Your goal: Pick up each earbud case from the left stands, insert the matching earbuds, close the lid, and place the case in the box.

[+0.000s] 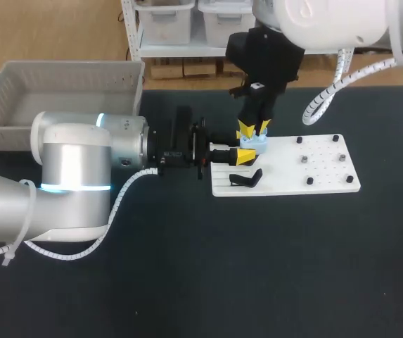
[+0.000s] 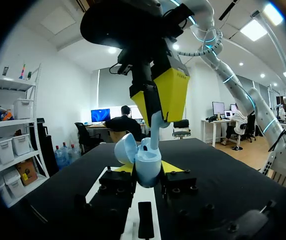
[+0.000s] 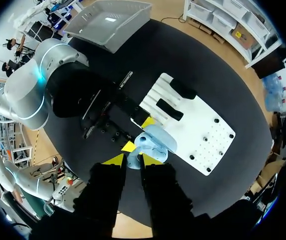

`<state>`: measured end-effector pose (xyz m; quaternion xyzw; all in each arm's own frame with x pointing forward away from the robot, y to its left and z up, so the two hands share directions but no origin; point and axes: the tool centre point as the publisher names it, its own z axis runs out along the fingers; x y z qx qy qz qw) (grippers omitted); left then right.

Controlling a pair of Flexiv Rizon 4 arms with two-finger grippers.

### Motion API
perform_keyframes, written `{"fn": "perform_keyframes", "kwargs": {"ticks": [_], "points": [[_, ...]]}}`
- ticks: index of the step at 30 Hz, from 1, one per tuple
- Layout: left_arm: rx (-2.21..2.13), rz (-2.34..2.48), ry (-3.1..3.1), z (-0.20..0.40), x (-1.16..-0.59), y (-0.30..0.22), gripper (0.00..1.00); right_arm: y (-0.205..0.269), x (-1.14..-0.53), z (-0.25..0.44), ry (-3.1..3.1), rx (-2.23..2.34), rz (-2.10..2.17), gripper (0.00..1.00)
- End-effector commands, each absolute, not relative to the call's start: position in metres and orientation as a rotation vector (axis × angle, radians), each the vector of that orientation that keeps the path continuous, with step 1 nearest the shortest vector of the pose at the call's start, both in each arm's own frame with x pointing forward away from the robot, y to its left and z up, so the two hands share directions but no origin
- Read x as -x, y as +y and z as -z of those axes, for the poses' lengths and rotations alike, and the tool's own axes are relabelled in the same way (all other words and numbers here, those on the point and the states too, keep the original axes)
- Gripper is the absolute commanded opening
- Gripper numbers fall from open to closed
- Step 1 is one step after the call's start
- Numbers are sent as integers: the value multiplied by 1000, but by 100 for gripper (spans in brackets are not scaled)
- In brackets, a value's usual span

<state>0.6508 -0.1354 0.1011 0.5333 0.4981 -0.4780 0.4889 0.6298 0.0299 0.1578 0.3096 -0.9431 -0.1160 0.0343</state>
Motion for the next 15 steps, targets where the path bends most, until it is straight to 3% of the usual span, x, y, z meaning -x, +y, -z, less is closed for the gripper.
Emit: {"fn": "perform_keyframes", "kwargs": {"ticks": [1, 15], "points": [[-1291, 1156, 1211, -101, -649, -136, 0, 30, -633, -156, -2897, -953, 361, 0], [-1291, 1156, 1211, -101, -649, -136, 0, 29, -638, -148, -2889, -944, 362, 0]]}}
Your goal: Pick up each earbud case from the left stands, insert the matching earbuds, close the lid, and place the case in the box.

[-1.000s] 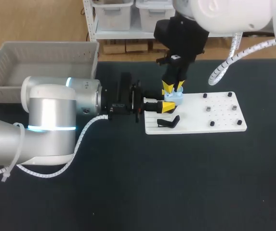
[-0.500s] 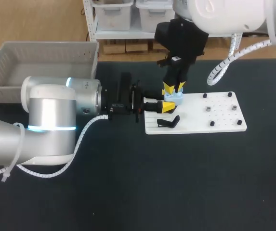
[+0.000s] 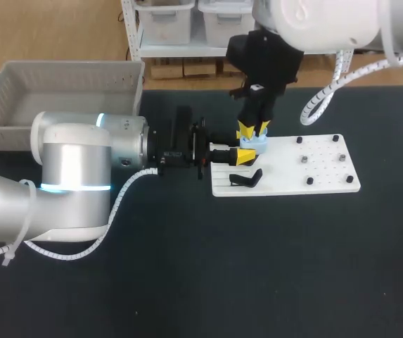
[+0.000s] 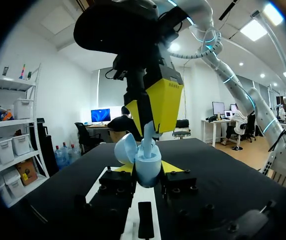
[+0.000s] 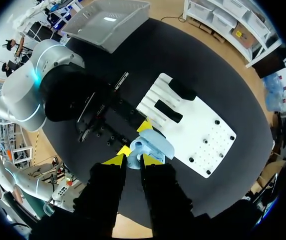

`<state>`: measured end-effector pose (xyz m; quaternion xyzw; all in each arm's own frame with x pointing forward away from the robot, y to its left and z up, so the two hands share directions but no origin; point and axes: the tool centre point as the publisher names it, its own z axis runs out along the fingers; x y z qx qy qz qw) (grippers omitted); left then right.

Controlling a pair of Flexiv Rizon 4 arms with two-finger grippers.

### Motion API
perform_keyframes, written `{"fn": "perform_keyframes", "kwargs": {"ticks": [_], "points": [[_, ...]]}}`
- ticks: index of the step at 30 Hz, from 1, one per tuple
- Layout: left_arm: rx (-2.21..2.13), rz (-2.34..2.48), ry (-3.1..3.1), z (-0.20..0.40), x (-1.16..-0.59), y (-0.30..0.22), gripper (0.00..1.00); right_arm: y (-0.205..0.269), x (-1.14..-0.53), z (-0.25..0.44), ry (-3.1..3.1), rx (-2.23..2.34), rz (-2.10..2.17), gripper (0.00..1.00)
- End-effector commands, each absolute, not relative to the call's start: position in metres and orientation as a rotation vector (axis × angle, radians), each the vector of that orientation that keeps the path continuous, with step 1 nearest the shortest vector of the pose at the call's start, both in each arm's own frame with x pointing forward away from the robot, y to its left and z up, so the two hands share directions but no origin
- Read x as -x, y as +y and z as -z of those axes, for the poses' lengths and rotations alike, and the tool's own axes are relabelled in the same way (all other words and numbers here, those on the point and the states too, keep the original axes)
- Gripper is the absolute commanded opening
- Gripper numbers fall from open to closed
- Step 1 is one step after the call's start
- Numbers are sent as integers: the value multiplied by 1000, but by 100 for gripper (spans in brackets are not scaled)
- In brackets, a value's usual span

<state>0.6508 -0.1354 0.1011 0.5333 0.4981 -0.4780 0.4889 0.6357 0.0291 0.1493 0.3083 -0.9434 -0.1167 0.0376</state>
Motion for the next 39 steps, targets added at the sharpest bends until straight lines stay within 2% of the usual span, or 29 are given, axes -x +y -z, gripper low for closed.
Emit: {"fn": "perform_keyframes", "kwargs": {"ticks": [1, 31, 35, 36, 37, 39], "points": [[-1291, 1156, 1211, -101, -649, -136, 0, 29, -638, -148, -2888, -944, 362, 0], [-1291, 1156, 1211, -101, -649, -136, 0, 33, -641, -140, -2872, -947, 299, 0], [-1291, 1156, 1211, -101, -649, -136, 0, 33, -639, -140, -2869, -951, 289, 48], [-1291, 1156, 1211, -101, -649, -136, 0, 33, -638, -142, -2870, -952, 290, 79], [-1291, 1156, 1211, -101, -649, -136, 0, 32, -637, -143, -2871, -954, 289, 96], [-1291, 1156, 1211, -101, -649, -136, 0, 31, -634, -148, -2874, -962, 287, 100]]}}
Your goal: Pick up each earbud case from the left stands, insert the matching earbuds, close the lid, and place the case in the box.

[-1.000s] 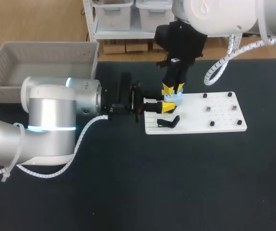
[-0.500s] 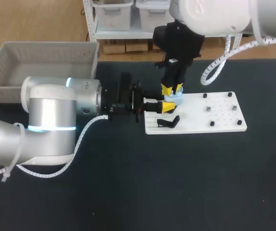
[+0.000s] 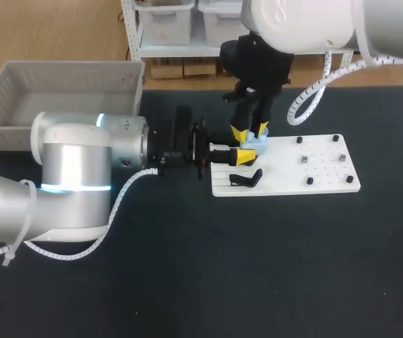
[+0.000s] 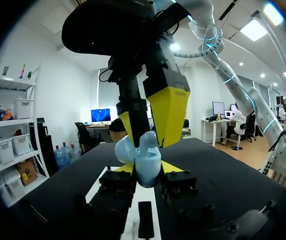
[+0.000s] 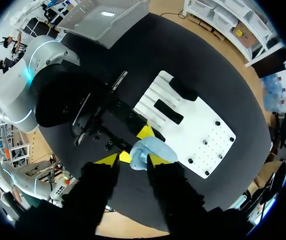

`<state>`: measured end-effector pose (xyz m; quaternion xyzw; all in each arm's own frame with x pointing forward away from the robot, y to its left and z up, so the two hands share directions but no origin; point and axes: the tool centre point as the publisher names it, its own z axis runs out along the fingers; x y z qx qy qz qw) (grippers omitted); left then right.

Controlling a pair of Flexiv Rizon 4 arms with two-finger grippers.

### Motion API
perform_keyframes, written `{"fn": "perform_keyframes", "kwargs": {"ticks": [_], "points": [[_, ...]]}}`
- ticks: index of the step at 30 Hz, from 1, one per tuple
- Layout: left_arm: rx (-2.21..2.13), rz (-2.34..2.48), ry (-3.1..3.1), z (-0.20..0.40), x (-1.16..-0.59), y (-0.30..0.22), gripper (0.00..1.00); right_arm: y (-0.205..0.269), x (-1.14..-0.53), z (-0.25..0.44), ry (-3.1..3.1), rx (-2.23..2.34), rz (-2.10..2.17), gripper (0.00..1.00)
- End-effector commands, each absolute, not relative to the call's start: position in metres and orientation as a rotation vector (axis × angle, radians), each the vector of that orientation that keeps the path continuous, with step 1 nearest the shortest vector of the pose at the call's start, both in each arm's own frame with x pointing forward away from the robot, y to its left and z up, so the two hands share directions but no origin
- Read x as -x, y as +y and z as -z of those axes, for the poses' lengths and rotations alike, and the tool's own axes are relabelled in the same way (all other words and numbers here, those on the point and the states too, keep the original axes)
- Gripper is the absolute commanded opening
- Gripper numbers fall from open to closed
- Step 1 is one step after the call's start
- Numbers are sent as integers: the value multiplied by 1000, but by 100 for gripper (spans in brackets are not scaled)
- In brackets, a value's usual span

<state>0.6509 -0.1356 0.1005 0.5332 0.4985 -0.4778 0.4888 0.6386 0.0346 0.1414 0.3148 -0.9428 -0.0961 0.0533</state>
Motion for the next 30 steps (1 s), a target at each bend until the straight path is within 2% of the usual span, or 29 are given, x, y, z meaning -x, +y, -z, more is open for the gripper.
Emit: {"fn": "perform_keyframes", "kwargs": {"ticks": [1, 9, 15, 19, 30], "points": [[-1291, 1156, 1211, -101, -649, -136, 0, 31, -632, -151, -2875, -965, 289, 100], [-1291, 1156, 1211, -101, -649, -136, 0, 24, -627, -175, -2927, -949, 365, 100], [-1291, 1156, 1211, -101, -649, -136, 0, 14, -655, -180, -3100, -631, 378, 100], [-1291, 1156, 1211, -101, -649, -136, 0, 7, -675, -178, -3228, -393, 378, 100], [-1291, 1156, 1211, -101, -649, -136, 0, -9, -705, -150, -3314, -272, 222, 100]]}}
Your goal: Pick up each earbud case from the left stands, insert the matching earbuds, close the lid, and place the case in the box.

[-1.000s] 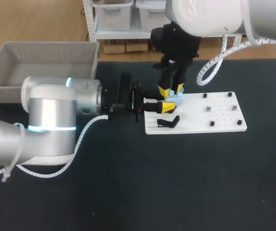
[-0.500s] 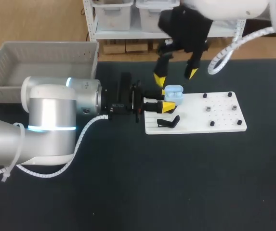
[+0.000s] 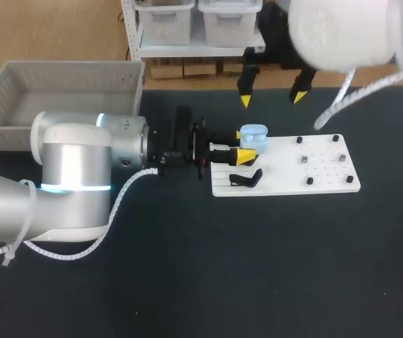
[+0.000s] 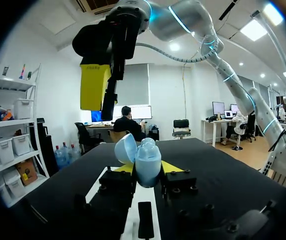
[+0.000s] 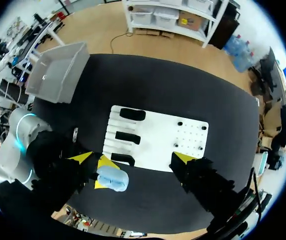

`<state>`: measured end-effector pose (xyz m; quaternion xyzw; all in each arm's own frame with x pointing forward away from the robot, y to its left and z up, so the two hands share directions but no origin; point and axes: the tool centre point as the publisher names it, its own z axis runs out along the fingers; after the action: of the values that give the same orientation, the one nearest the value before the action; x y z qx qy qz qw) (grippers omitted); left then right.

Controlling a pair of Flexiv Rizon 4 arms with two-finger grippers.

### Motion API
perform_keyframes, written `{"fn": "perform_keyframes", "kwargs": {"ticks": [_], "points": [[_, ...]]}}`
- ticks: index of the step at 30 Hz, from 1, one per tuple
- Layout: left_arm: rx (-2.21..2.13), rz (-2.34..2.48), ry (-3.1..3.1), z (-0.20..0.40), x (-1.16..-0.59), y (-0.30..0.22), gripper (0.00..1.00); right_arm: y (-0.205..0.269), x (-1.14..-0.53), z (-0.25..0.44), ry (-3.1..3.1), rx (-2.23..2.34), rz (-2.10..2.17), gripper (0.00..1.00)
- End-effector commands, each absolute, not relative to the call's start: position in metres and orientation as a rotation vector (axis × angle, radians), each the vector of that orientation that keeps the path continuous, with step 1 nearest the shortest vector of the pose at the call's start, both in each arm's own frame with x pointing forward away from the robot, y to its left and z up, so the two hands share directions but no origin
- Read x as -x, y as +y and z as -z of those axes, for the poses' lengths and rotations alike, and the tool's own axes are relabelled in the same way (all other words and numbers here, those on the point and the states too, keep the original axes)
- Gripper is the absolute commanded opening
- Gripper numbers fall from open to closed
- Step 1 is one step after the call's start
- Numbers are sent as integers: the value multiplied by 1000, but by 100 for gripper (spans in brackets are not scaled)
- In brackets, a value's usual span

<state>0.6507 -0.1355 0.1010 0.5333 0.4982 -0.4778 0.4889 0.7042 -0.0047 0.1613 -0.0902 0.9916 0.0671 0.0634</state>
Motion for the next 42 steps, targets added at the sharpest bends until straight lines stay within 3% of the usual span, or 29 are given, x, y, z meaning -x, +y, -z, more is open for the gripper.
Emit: {"fn": "perform_keyframes", "kwargs": {"ticks": [1, 42], "points": [[-1291, 1156, 1211, -101, -649, -136, 0, -12, -706, -148, 2943, 232, -195, 100], [-1291, 1156, 1211, -101, -649, -136, 0, -26, -668, -141, 3043, 268, -238, 100]]}}
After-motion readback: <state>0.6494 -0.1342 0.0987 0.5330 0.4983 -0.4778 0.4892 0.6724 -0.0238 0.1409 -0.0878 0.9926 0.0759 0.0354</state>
